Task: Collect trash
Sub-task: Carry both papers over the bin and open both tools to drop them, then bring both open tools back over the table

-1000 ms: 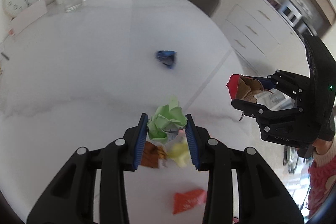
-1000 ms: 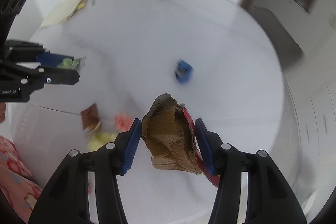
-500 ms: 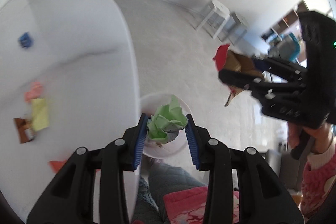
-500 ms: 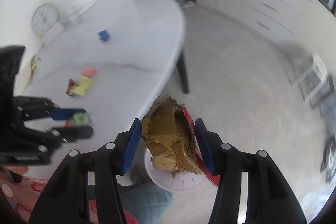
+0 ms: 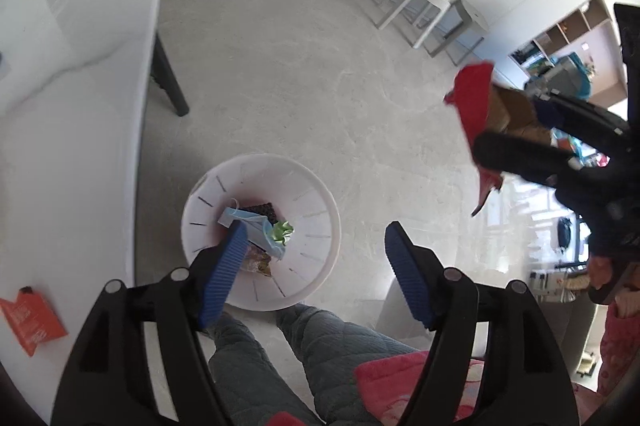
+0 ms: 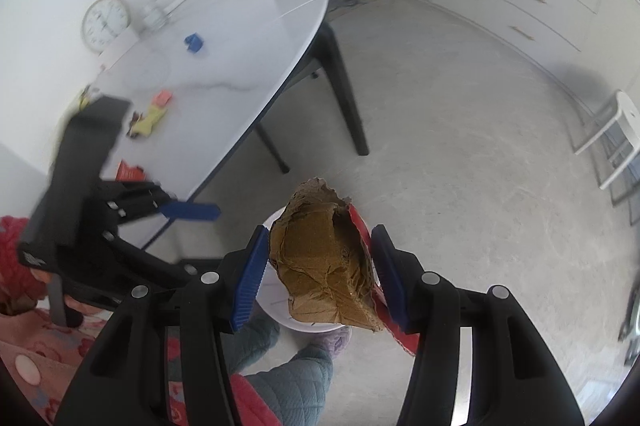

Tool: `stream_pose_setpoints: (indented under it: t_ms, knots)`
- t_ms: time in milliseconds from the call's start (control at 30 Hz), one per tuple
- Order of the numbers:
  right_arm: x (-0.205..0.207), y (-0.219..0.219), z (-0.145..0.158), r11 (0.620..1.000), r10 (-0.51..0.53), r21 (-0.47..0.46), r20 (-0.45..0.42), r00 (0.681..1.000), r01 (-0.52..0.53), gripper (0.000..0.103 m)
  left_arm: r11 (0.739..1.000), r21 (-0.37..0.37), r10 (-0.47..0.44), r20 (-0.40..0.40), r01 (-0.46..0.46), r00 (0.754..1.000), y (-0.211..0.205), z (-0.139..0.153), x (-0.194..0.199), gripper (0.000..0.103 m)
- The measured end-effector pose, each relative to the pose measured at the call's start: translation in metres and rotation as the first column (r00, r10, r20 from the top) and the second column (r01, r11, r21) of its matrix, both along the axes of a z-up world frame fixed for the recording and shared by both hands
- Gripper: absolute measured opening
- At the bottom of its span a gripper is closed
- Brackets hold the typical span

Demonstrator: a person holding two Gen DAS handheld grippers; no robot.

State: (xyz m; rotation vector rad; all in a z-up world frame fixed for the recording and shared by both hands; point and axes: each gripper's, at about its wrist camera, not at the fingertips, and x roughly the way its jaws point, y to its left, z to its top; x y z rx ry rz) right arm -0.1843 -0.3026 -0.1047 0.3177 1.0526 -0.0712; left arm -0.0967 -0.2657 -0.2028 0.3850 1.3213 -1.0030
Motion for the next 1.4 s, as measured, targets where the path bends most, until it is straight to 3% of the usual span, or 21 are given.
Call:
stream_pose_setpoints:
  t_ms: [100,167,233,300,333,367,433,633,733,933,1133,1267,1400]
  knots:
    - [0.006,0.007,-0.008,0.998,0.052,0.021,0.004,0.999,-0.052,0.054,0.998,0.002,0.063,0.05,-0.063,0.997,0.019,0.024,0.005,0.073]
    - [0.01,0.018,-0.016,0.995,0.101,0.024,0.0,0.995,-0.101,0.055,0.992,-0.019,0.129,0.096,-0.128,0.987,0.038,0.045,0.009,0.08]
    - [0.016,0.03,-0.028,0.991,0.136,0.014,-0.02,0.99,-0.136,0.057,0.983,-0.035,0.181,0.136,-0.178,0.974,0.06,0.064,0.012,0.08]
    - [0.019,0.039,-0.04,0.989,0.147,0.002,-0.045,0.988,-0.147,0.073,0.972,-0.039,0.237,0.173,-0.234,0.956,0.085,0.08,0.014,0.081]
    - [0.023,0.045,-0.046,0.99,0.137,-0.018,-0.06,0.989,-0.139,0.086,0.965,-0.037,0.261,0.19,-0.259,0.947,0.093,0.086,0.015,0.081]
    - [0.025,0.048,-0.05,0.991,0.131,-0.025,-0.069,0.989,-0.133,0.091,0.958,-0.036,0.285,0.203,-0.283,0.937,0.104,0.09,0.014,0.084]
    - [0.03,0.054,-0.052,0.992,0.121,-0.009,-0.081,0.989,-0.122,0.092,0.938,-0.039,0.343,0.221,-0.344,0.913,0.129,0.099,0.016,0.092]
    - [0.049,0.068,-0.022,0.998,0.067,-0.008,-0.007,0.998,-0.067,0.1,0.883,-0.035,0.464,0.23,-0.469,0.856,0.196,0.106,0.025,0.093]
    - [0.07,0.083,-0.002,0.997,0.07,-0.015,0.037,0.997,-0.07,0.1,0.861,-0.012,0.498,0.23,-0.509,0.836,0.222,0.099,0.038,0.095]
    - [0.109,0.131,0.015,0.994,0.11,-0.038,0.085,0.99,-0.107,0.1,0.833,-0.043,0.546,0.224,-0.552,0.807,0.267,0.102,0.065,0.095]
    - [0.149,0.175,0.014,0.995,0.095,-0.016,0.085,0.992,-0.094,0.1,0.835,-0.046,0.541,0.247,-0.548,0.804,0.292,0.098,0.1,0.095]
    - [0.174,0.195,0.014,0.996,0.085,-0.035,0.072,0.994,-0.083,0.1,0.854,-0.046,0.512,0.249,-0.519,0.822,0.303,0.089,0.123,0.095]
    - [0.198,0.207,0.016,0.994,0.082,-0.071,0.046,0.996,-0.079,0.1,0.882,-0.05,0.468,0.224,-0.469,0.855,0.297,0.071,0.145,0.095]
